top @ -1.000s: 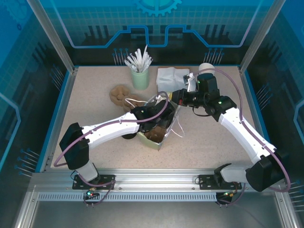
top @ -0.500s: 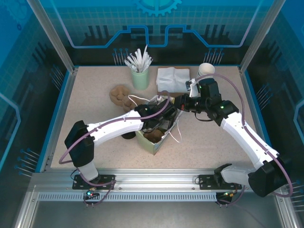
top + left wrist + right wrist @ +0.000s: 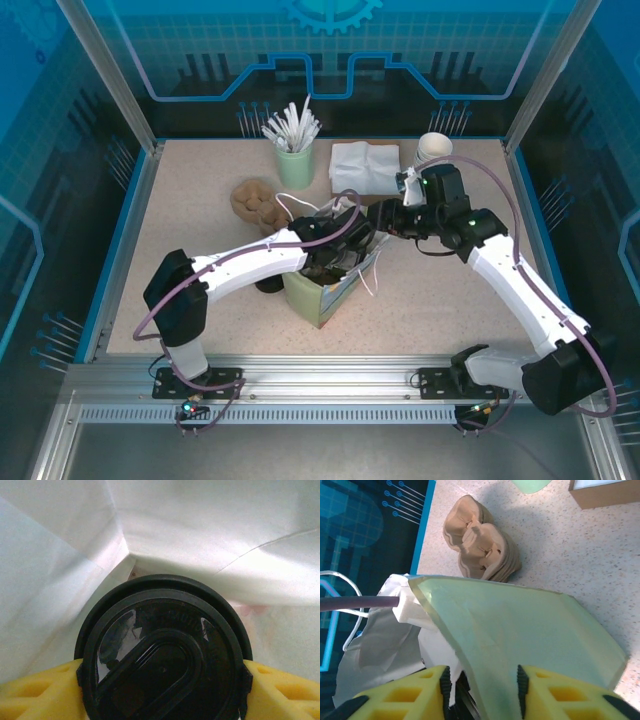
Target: Pack the takeout coffee
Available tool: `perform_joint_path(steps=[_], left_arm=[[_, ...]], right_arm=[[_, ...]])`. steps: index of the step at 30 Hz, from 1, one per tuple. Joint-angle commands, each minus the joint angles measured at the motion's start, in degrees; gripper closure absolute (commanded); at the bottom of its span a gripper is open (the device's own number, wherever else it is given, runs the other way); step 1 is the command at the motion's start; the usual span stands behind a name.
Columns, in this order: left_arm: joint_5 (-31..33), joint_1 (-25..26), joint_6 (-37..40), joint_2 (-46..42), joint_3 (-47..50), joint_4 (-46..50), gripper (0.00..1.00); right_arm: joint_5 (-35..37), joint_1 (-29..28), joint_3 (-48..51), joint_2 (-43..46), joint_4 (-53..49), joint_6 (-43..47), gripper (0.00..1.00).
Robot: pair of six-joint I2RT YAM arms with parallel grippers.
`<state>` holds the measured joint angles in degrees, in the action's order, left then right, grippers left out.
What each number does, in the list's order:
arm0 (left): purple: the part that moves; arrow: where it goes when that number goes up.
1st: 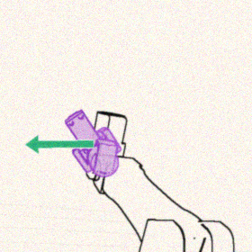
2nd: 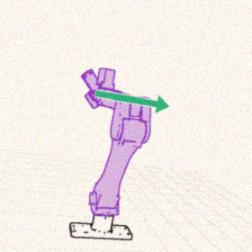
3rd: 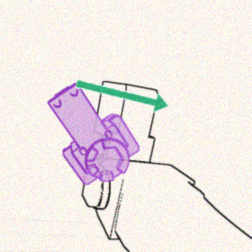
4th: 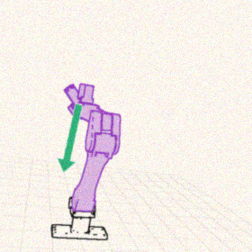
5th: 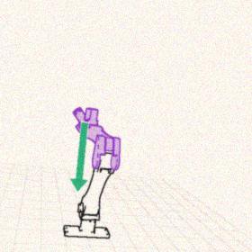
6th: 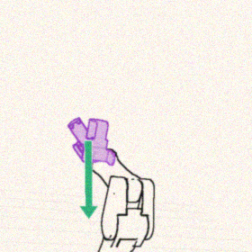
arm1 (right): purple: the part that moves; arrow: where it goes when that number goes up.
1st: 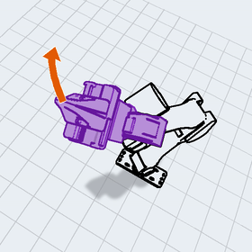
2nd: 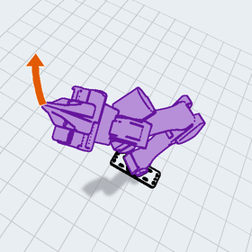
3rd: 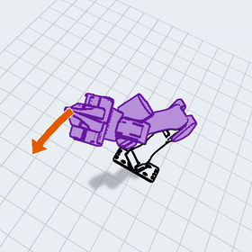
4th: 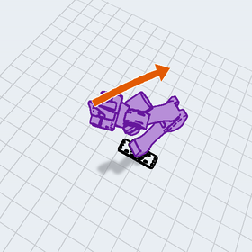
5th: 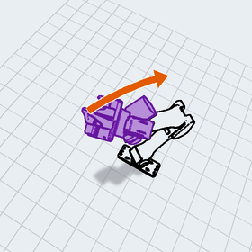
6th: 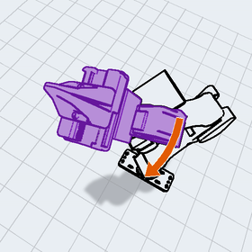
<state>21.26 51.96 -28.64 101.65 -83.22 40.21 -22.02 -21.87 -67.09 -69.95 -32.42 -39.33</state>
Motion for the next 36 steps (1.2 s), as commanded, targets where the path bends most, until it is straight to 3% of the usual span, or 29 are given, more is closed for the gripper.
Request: perform_joint_path(steps=[1,11,19,28,36], left_arm=[[-1.19,-0.88,-0.94,3.26,-0.6,3.76,0.29],[-5.21,-2.0,-1.2,6.39,-3.36,6.41,0.3],[-7.92,-2.57,-1.68,8.91,-5.09,8.22,0.3],[-9.44,-2.57,-2.48,10.15,-4.51,8.25,0.3],[-10.6,-2.65,-3.18,10.67,-3.44,6.91,0.3]], right_arm=[[-0.82,0.87,-5.48,1.77,-3.03,1.66,0.52],[3.35,7.72,-7.35,7.71,-7.3,2.38,0.38],[3.64,13.88,-10.21,7.6,-18.74,-3.87,0.43],[0.59,14.47,-13.73,4.91,-27.37,-10.13,0.49],[-1.01,14.16,-12.07,5.64,-27.35,-12.57,0.51]])
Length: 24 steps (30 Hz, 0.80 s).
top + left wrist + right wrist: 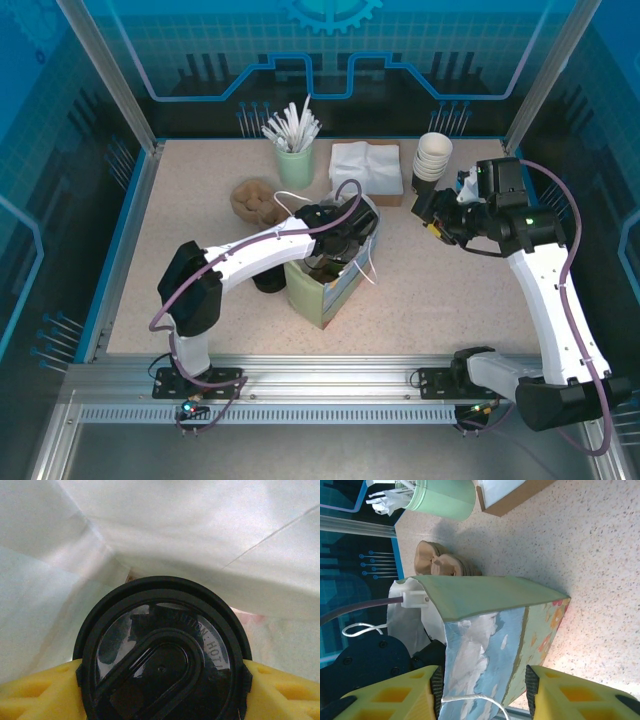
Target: Pack the takeout coffee
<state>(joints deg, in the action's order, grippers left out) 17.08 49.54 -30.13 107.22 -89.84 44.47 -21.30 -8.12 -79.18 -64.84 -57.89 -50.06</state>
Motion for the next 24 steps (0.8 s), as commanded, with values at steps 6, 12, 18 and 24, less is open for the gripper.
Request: perform_joint_path(steps=[6,12,18,24], left_arm=[[-7.14,-0.23,-2.22,5.72,3.51,1.86,0.3],[-7.37,-0.23,-2.32,5.31,2.83,1.94,0.29],[-5.72,-0.21,-3.09,3.36,-0.97,3.96,0.24],[-3.26,-0.21,-2.35,4.91,-9.68,10.89,0.15]], right_arm=[[-2.23,-0.49,-1.58,-0.71,-2.69,-2.69,0.51],[-1.73,-4.27,-3.09,-2.03,-3.06,-4.39,0.5],[-1.38,-6.5,-2.68,-2.48,-2.83,-6.11,0.5],[-1.11,-8.8,-3.36,-4.67,-2.91,-6.46,0.5]])
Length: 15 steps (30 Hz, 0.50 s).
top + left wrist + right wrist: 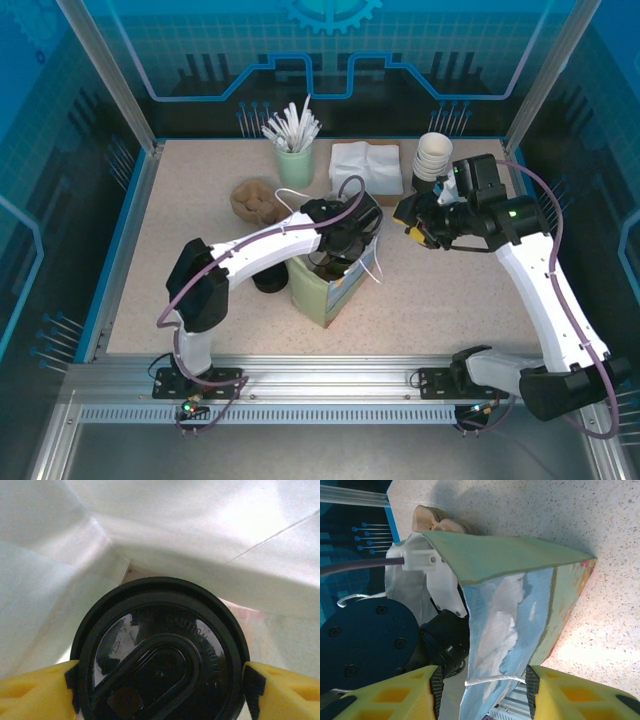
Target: Pack the takeout coffee
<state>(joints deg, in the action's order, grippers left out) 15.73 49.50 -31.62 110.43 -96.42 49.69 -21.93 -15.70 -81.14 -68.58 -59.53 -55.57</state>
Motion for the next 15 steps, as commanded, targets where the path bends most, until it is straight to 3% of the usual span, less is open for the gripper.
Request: perform_joint_path(steps=[1,6,15], left_arm=[[-1.66,-0.19,-0.78,1.72,-4.08,6.23,0.14],[-0.63,-0.19,-1.03,2.95,-9.6,10.96,0.1],[-0.17,-0.19,-2.82,0.28,-10.91,11.9,0.08]], right_arm=[[-0.4,-1.5,-1.24,-0.94,-1.21,-0.9,0.5],[0.24,-2.46,-0.67,-0.77,-0.64,-1.13,0.51],[1.33,-3.63,-0.29,-1.03,-0.5,-1.26,0.51]])
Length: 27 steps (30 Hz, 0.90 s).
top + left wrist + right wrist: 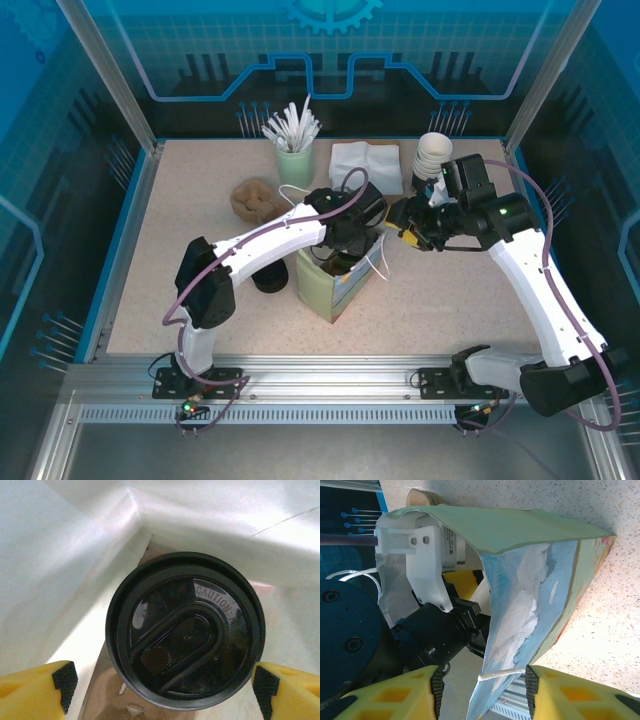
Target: Pack the takeout coffee
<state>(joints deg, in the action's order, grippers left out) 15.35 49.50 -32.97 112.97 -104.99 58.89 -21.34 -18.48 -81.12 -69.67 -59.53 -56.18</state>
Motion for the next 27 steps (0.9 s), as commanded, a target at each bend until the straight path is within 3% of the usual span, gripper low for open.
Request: perform_joint_path(steps=[1,27], left_arm=[[0.2,-0.18,-1.63,-2.56,-2.68,2.9,0.08],[0.05,0.09,-3.4,-4.92,-9.28,7.07,0.09]], right_arm=[[0.84,-0.86,-0.26,0.16,-0.5,-0.69,0.51],[-0.44,-0.46,-0.3,0.59,-0.51,-0.34,0.48]])
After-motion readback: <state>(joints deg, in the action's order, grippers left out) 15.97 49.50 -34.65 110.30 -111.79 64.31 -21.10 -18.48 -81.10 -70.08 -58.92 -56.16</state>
